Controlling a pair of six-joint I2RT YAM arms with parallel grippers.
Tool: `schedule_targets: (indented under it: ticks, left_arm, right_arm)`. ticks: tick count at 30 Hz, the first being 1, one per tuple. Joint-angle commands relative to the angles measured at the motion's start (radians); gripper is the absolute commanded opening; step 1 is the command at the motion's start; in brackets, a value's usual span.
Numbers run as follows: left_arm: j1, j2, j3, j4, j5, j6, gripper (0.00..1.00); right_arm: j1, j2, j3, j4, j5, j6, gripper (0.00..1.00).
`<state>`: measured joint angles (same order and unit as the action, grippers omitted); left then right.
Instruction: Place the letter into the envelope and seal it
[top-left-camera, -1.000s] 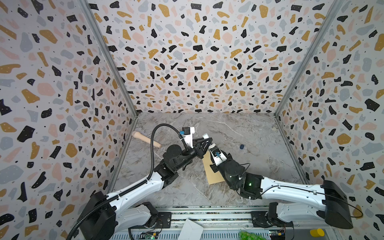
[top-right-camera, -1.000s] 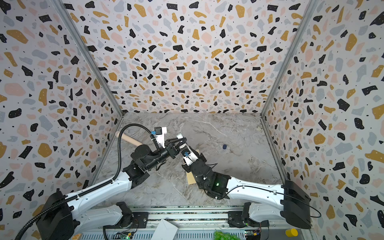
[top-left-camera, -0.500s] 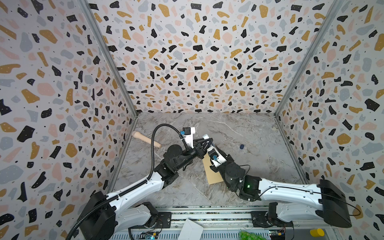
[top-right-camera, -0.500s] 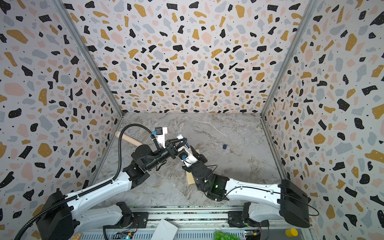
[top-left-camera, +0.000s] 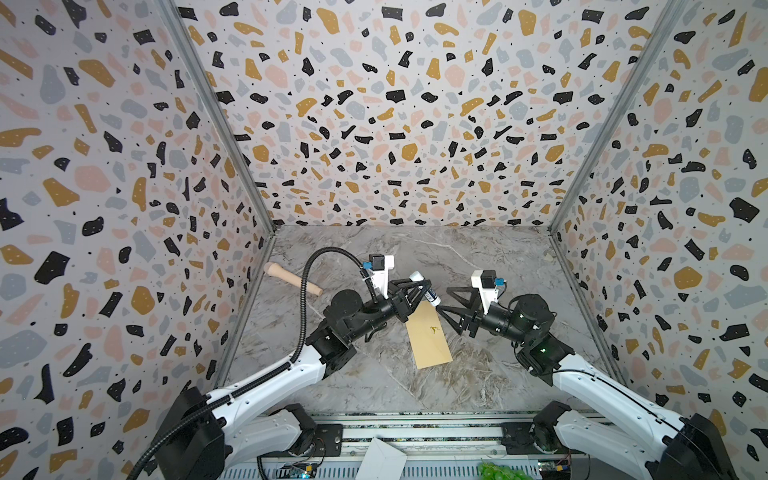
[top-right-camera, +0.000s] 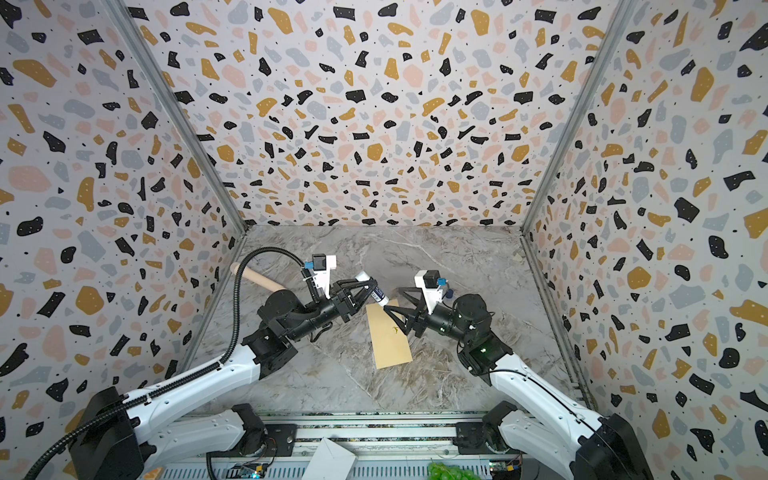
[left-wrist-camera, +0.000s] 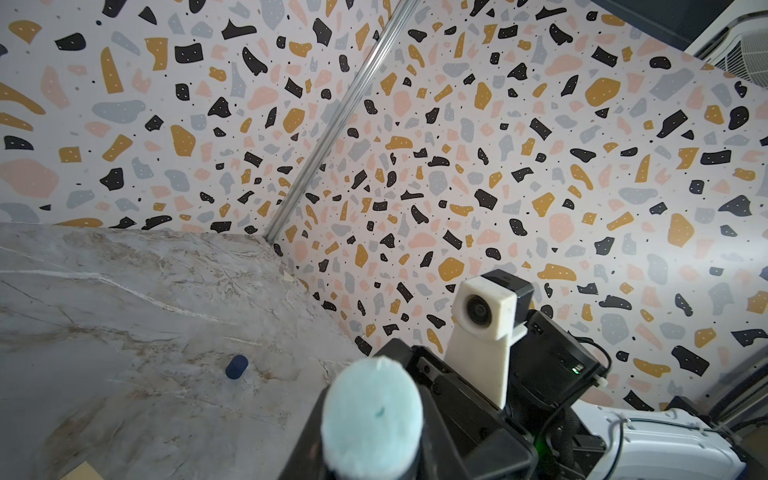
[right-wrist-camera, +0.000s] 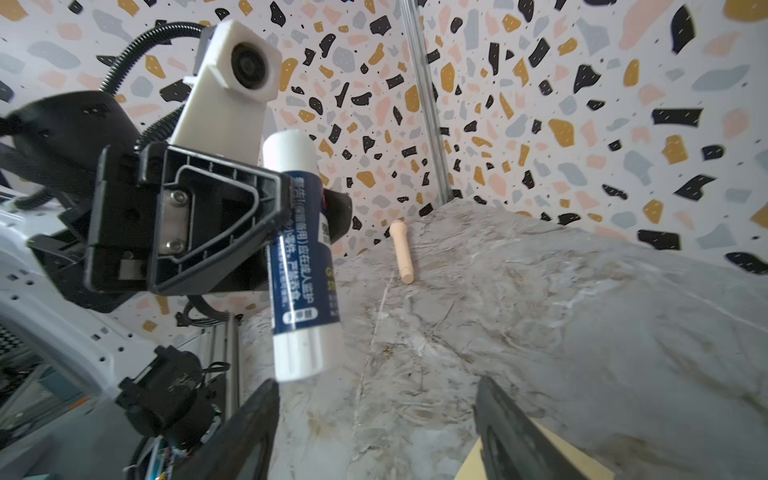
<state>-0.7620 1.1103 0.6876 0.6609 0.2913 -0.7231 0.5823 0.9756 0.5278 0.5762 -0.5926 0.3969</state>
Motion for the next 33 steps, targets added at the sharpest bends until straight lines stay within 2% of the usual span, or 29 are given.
schedule_targets:
  ticks: [1, 5, 13, 20, 30, 33]
  left_arm:
    - [0.003, -0.017, 0.005, 0.085, 0.034, -0.017, 0.00]
    - [0.003, -0.018, 0.003, 0.088, 0.037, -0.021, 0.00]
    - [0.003, -0.011, 0.003, 0.089, 0.046, -0.026, 0.00]
    - [0.003, -0.001, 0.004, 0.093, 0.059, -0.028, 0.00]
    - [0.003, 0.010, 0.007, 0.101, 0.071, -0.038, 0.00]
    - [0.003, 0.013, 0.006, 0.099, 0.074, -0.038, 0.00]
  right_arm:
    - [-0.012, 0.017, -0.008, 0.152, -0.189, 0.162, 0.69]
    - [-0.012, 0.048, -0.007, 0.198, -0.198, 0.195, 0.62]
    - [-0.012, 0.071, 0.001, 0.266, -0.226, 0.230, 0.60]
    - [-0.012, 0.087, 0.022, 0.265, -0.223, 0.227, 0.43]
    - [-0.012, 0.095, 0.029, 0.291, -0.196, 0.236, 0.48]
    - [-0.012, 0.100, 0.033, 0.302, -0.205, 0.241, 0.39]
